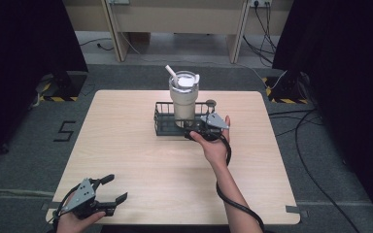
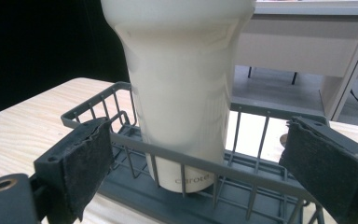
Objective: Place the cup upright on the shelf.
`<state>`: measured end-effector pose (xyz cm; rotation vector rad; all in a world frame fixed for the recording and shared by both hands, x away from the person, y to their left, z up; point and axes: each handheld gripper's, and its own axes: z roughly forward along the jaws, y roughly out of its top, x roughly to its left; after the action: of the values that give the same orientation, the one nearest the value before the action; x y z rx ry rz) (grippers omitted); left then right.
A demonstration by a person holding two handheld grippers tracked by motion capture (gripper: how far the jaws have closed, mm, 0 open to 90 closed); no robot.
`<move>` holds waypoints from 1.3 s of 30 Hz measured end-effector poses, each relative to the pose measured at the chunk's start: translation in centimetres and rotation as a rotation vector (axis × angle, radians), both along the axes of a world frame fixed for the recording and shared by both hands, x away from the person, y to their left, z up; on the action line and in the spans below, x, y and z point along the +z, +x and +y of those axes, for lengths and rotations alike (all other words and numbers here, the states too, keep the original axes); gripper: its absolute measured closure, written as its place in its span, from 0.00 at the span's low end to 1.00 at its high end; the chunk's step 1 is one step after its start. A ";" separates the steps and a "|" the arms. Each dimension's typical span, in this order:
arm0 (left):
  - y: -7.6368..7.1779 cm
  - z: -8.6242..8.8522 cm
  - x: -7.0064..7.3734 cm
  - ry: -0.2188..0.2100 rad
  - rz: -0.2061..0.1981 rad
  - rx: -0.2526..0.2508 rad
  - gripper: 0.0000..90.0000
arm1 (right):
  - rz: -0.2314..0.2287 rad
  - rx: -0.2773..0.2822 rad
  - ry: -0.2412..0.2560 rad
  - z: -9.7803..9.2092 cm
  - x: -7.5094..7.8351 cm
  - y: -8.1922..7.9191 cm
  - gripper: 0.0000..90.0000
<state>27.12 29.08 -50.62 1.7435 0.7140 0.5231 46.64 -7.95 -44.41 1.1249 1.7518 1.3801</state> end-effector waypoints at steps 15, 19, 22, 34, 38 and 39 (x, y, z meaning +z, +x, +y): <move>0.0 0.0 0.0 0.004 -0.003 0.002 0.19 | 0.008 -0.007 -0.002 -1.2 -0.1 -1.4 0.10; -0.1 0.0 0.0 0.005 -0.003 0.002 0.19 | 0.012 -0.007 -0.005 -1.6 -0.2 -1.8 0.10; -0.1 0.0 0.0 0.004 -0.003 0.003 0.19 | 0.011 -0.006 -0.006 -1.7 -0.2 -2.1 0.10; -0.1 0.0 0.0 0.005 -0.004 0.003 0.19 | 0.019 -0.012 -0.015 -2.7 -0.5 -3.2 0.11; -0.1 0.0 0.0 0.005 -0.004 0.003 0.19 | 0.020 -0.019 -0.015 -3.2 -0.6 -3.5 0.11; -0.1 0.0 0.0 0.005 -0.004 0.003 0.19 | 0.019 -0.021 -0.015 -3.2 -0.7 -3.6 0.11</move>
<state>27.03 29.10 -50.58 1.7454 0.7131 0.5309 43.05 -11.18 -45.09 1.1489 1.7563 1.3460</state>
